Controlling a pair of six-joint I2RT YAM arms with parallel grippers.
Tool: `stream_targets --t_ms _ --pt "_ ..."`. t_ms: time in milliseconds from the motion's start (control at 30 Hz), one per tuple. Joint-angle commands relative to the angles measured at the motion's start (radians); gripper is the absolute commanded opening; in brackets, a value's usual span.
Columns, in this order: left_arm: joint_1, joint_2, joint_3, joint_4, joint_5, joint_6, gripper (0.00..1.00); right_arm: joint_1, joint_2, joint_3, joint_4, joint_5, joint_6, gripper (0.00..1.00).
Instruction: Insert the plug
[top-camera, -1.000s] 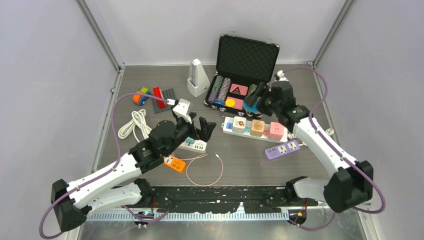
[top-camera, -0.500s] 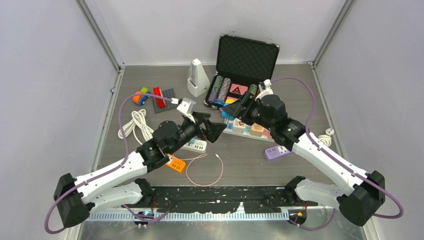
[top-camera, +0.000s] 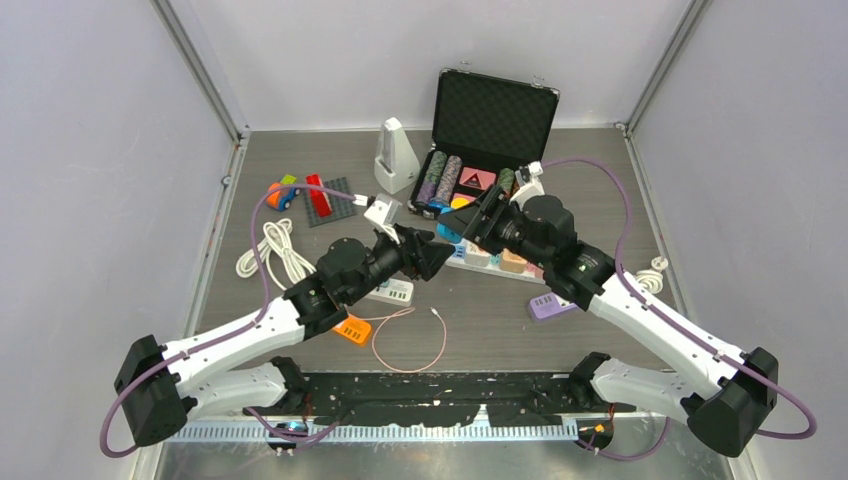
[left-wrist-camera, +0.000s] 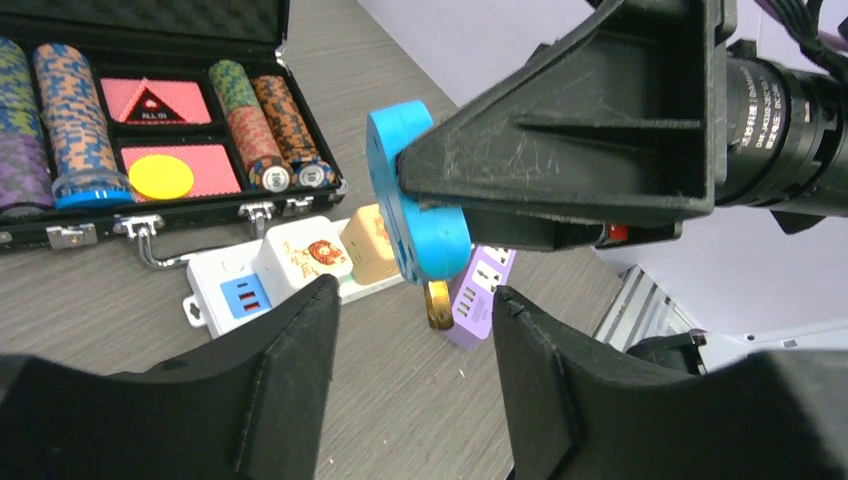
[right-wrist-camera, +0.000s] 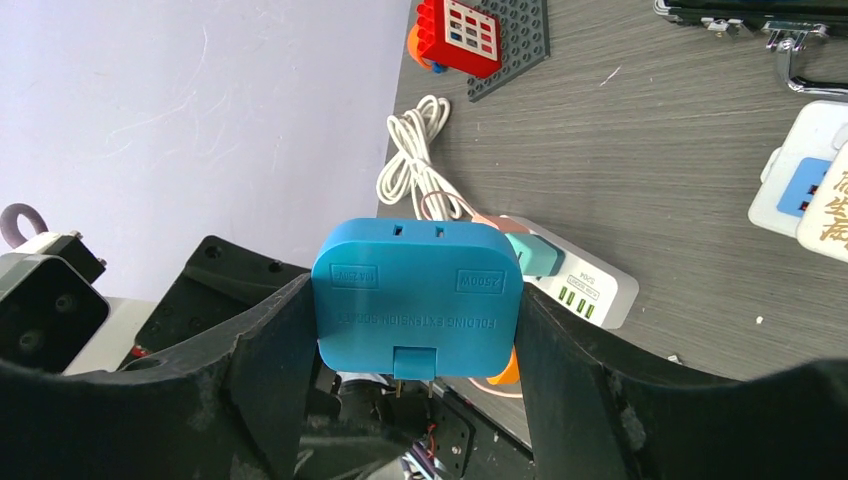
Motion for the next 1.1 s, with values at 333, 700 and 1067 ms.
stream_targets --t_ms 333,700,1067 --pt "0.006 -0.021 0.054 0.042 -0.076 -0.038 0.48 0.061 -0.019 0.021 0.027 0.038 0.002 0.58" --pt "0.006 -0.009 -0.001 0.167 0.064 0.135 0.0 0.067 -0.046 0.094 -0.106 0.027 -0.114 0.98" --pt "0.006 0.008 -0.124 0.437 0.331 0.5 0.0 0.066 -0.111 0.272 -0.468 -0.024 -0.35 0.95"
